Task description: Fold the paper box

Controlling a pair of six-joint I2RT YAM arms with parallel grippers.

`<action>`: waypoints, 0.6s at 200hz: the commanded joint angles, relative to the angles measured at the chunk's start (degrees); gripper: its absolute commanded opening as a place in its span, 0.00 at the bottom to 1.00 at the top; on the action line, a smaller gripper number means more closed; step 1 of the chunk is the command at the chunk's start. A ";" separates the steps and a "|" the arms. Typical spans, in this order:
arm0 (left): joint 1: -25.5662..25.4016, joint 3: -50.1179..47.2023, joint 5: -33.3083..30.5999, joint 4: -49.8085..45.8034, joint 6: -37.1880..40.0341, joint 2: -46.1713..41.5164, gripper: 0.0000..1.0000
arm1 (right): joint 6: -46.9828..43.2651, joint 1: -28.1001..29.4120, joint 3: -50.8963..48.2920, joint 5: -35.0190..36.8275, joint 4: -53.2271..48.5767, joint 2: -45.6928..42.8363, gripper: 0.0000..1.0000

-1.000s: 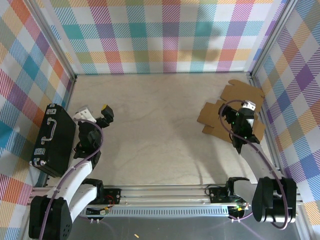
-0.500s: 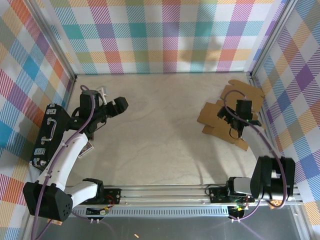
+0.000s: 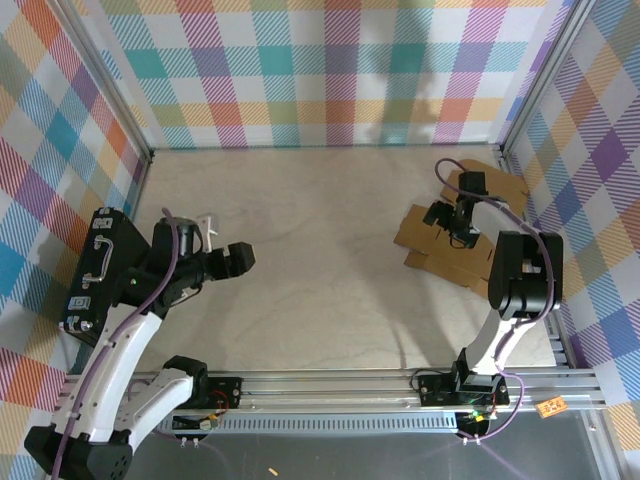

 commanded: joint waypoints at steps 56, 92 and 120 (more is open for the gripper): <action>-0.11 -4.03 -3.37 -0.44 1.68 -0.24 0.88 | -5.36 9.30 6.66 -7.97 -8.21 9.28 0.92; -0.11 -4.36 -4.05 -0.22 1.66 -0.81 0.88 | -7.30 19.75 10.69 -6.73 -12.10 12.58 0.92; -0.11 -4.28 -4.33 -0.51 1.56 -0.85 0.88 | -6.92 29.02 12.29 -6.45 -13.05 14.45 0.92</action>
